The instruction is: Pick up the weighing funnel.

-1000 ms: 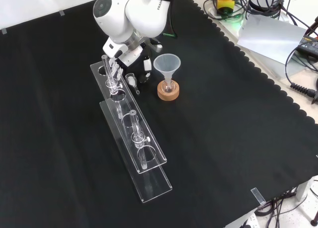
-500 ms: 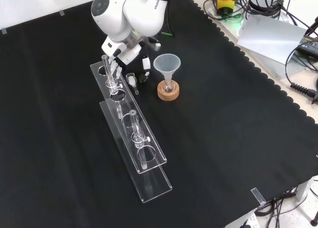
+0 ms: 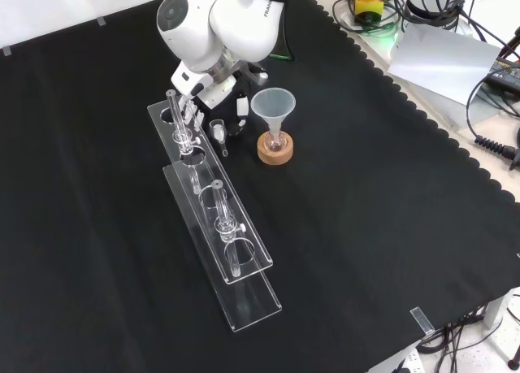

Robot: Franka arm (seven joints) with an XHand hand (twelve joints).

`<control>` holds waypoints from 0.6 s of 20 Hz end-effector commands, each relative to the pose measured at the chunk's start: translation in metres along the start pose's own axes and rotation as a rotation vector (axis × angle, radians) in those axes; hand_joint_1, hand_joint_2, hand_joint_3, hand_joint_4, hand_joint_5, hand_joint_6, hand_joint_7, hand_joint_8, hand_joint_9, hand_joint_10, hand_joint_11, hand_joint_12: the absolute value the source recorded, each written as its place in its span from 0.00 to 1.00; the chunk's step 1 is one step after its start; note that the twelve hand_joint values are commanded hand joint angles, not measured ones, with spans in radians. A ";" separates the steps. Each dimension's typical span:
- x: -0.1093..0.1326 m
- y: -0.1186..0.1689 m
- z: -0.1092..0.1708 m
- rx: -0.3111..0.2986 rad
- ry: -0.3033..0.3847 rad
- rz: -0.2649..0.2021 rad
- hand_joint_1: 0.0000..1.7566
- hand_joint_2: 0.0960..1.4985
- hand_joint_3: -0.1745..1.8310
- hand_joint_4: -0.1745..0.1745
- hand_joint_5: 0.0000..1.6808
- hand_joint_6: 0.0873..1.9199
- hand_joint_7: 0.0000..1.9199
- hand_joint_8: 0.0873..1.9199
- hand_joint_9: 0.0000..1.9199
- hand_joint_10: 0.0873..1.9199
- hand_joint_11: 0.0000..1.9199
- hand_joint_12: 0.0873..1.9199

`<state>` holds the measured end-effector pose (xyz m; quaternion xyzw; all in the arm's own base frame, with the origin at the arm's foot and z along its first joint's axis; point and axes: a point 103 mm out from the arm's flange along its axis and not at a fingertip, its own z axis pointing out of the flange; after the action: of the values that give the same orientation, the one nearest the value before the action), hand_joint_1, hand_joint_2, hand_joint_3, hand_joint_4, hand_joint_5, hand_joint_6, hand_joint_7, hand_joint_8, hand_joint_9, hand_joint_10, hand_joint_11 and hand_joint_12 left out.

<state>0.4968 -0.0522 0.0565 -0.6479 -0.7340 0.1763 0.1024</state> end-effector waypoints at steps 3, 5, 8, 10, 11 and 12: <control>-0.005 -0.003 -0.015 -0.005 -0.012 0.009 0.61 0.44 0.45 1.00 0.64 0.52 0.25 0.33 0.40 0.24 0.24 0.66; -0.009 -0.005 -0.020 -0.009 -0.013 0.013 0.61 0.44 0.45 1.00 0.64 0.53 0.25 0.33 0.40 0.24 0.25 0.66; -0.018 -0.007 -0.022 -0.010 -0.014 0.022 0.60 0.44 0.45 1.00 0.63 0.53 0.25 0.33 0.40 0.24 0.25 0.66; -0.016 -0.011 -0.026 -0.015 -0.018 0.025 0.60 0.44 0.45 1.00 0.63 0.54 0.24 0.33 0.40 0.24 0.25 0.66; -0.016 -0.015 -0.030 -0.014 -0.021 0.024 0.60 0.45 0.45 1.00 0.63 0.54 0.24 0.33 0.40 0.24 0.25 0.66; -0.018 -0.019 -0.035 -0.015 -0.023 0.026 0.60 0.45 0.45 1.00 0.63 0.54 0.24 0.33 0.40 0.24 0.25 0.66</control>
<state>0.5003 -0.0657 0.0803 -0.6555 -0.7280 0.1782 0.0923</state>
